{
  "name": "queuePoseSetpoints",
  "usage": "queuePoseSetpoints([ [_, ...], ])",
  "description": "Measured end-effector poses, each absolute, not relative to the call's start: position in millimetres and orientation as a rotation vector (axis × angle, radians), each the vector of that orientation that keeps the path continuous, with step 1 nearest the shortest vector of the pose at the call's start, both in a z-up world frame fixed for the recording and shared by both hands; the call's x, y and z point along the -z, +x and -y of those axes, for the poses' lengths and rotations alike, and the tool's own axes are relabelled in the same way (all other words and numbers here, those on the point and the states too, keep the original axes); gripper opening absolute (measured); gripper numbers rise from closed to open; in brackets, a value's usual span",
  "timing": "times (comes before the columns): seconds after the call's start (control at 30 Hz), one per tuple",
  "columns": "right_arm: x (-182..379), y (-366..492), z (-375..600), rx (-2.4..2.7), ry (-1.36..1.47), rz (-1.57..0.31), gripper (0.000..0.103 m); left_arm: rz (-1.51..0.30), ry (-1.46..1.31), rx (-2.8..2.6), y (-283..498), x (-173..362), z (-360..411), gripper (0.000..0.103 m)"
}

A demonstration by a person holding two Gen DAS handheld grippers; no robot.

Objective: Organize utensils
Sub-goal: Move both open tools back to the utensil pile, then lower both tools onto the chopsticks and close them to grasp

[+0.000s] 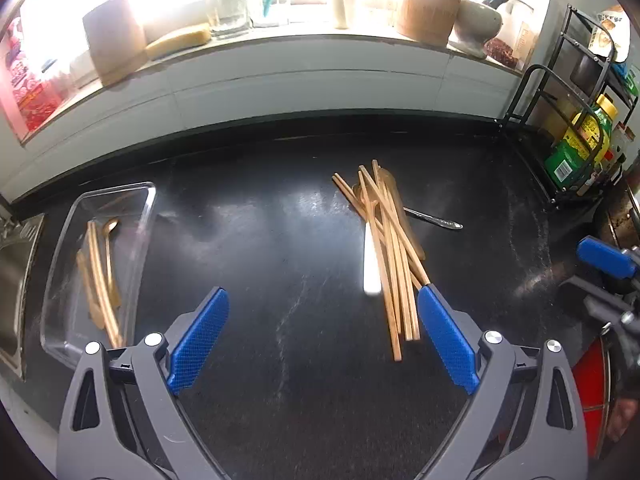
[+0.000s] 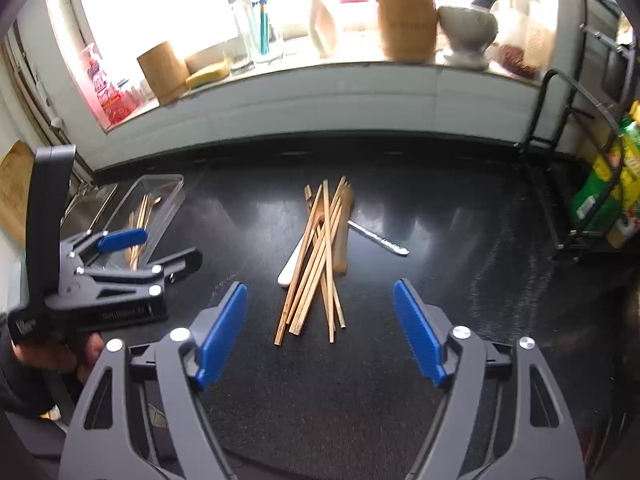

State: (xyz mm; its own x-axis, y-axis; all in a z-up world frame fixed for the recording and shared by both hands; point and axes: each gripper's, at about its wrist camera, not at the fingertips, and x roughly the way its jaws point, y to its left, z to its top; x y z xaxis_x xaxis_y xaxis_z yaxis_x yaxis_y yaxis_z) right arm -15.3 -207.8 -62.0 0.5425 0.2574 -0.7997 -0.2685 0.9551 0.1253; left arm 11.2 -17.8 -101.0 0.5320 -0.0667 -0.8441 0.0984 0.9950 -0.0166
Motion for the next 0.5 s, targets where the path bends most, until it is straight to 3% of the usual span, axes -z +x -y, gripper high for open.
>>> queuePoseSetpoints([
  [0.33, 118.3, 21.4, 206.8, -0.32, -0.032, -1.026, 0.063, -1.021, 0.093, 0.134, 61.4, 145.4, 35.5, 0.093],
  [0.5, 154.6, 42.4, 203.6, -0.331, -0.065, -1.087, 0.055, -1.046, 0.125, 0.163, 89.3, 174.2, 45.2, 0.092],
])
